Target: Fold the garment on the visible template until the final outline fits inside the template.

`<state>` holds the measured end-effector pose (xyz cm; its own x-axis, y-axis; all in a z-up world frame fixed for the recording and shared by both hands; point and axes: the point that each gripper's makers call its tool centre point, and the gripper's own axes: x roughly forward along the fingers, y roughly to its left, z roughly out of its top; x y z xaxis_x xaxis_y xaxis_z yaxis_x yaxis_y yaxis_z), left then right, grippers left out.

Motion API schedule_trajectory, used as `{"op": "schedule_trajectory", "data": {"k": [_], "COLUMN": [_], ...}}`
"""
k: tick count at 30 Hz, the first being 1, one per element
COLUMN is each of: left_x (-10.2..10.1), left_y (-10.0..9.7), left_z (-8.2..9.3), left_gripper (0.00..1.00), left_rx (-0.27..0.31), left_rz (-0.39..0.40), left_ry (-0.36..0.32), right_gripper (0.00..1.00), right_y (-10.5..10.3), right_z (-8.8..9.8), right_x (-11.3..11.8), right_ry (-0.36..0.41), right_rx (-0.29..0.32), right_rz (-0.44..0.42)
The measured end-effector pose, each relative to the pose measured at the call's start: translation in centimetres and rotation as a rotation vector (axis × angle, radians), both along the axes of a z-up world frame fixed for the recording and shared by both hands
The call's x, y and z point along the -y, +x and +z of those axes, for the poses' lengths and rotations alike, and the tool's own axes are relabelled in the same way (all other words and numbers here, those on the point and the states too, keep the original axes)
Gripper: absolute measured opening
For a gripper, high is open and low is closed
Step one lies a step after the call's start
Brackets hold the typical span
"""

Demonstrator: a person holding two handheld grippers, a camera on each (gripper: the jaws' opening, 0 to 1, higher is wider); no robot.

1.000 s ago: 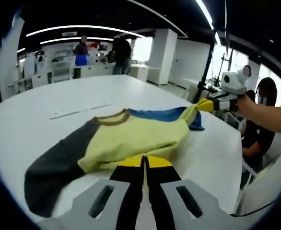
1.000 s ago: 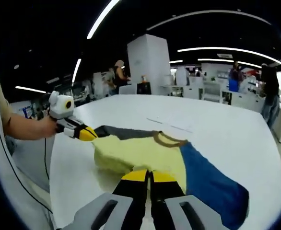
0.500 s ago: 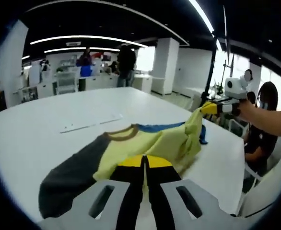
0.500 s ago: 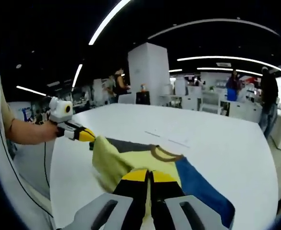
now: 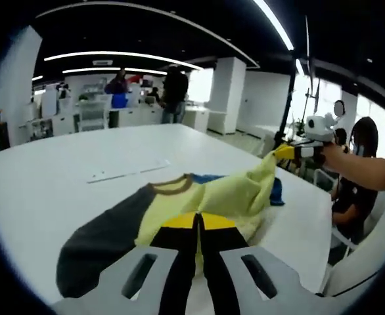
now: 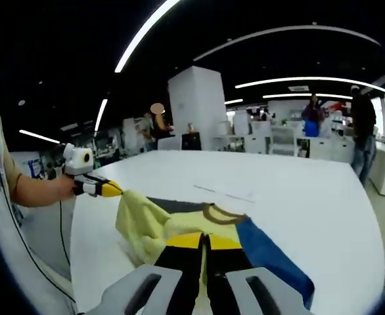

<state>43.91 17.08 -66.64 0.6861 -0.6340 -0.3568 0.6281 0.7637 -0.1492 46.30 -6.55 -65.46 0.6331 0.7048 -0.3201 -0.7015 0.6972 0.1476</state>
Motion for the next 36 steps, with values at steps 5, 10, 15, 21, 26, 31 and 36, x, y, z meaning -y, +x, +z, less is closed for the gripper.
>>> {"op": "schedule_trajectory", "data": {"k": [5,10,15,21,26,31,36], "left_x": [0.6,0.9,1.1,0.8,1.1,0.5,0.3], "left_y": [2.0,4.0,5.4,7.0,7.6,8.2,8.3], "left_z": [-1.4,-3.1,-4.1,-6.0,-7.5,-9.2,-9.5], "left_gripper": [0.00,0.00,0.00,0.00,0.00,0.00,0.00], "left_rx": [-0.028,-0.062,-0.079,-0.114,-0.138,-0.169,-0.190], "left_rz": [-0.007,-0.007,-0.006,0.005,-0.009,-0.001,0.000], "left_ry": [0.027,0.068,0.097,0.149,0.202,0.246,0.243], "right_gripper": [0.00,0.00,0.00,0.00,0.00,0.00,0.00], "right_y": [1.7,3.5,5.0,6.1,6.6,7.1,7.2], "right_z": [-1.9,-3.5,-4.8,-7.3,-9.3,-10.1,-10.0], "right_x": [0.5,1.4,1.9,2.3,2.3,2.0,1.9], "right_ry": [-0.026,-0.043,-0.073,-0.130,-0.179,-0.209,-0.232], "right_rx": [-0.040,-0.083,-0.114,-0.171,-0.217,-0.231,-0.213], "right_rz": [-0.027,-0.061,-0.079,-0.090,-0.090,-0.094,-0.086]}}
